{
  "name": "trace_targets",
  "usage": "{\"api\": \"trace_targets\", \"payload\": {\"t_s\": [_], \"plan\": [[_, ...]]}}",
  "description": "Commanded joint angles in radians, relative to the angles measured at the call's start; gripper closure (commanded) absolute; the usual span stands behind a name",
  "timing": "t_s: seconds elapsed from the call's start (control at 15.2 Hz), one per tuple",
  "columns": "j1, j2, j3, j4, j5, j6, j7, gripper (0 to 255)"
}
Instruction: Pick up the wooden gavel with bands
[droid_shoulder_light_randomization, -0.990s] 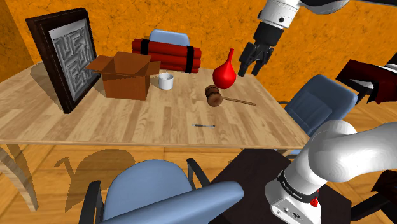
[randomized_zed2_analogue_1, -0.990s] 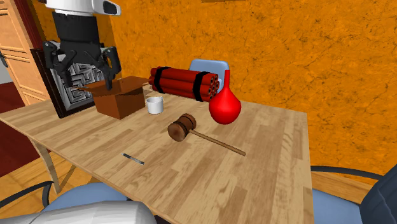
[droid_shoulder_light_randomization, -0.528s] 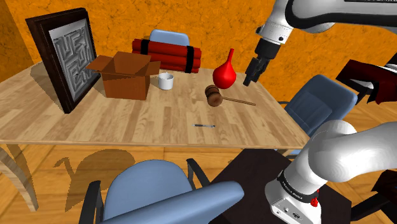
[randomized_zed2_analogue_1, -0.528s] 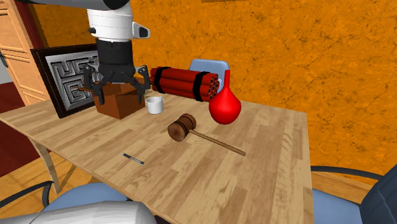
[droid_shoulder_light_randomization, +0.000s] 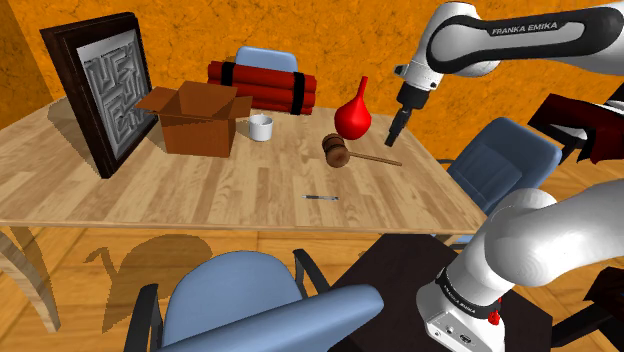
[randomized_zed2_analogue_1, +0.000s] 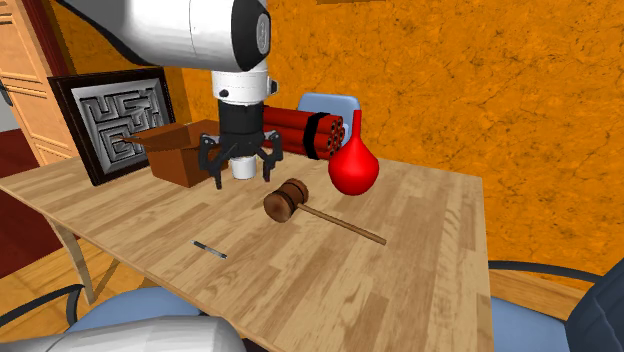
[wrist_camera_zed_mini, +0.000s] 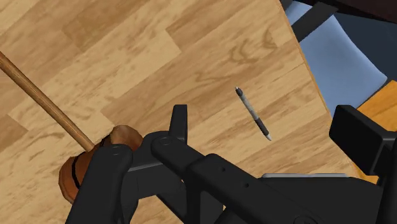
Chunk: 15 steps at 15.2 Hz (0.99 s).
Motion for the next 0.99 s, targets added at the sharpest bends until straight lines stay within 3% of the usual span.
{"api": "trace_targets", "payload": {"t_s": [0.0,0.46,0.66,0.92], "plan": [[0.004,0.058,-0.052,0.006,-0.020,0.052,-0.094,0],[0.052,0.306,-0.216,0.092,-0.006,0.209,-0.410,0],[0.077,0.436,-0.276,0.153,0.049,0.265,-0.563,0],[0.088,0.628,-0.325,0.257,0.172,0.318,-0.786,0]]}}
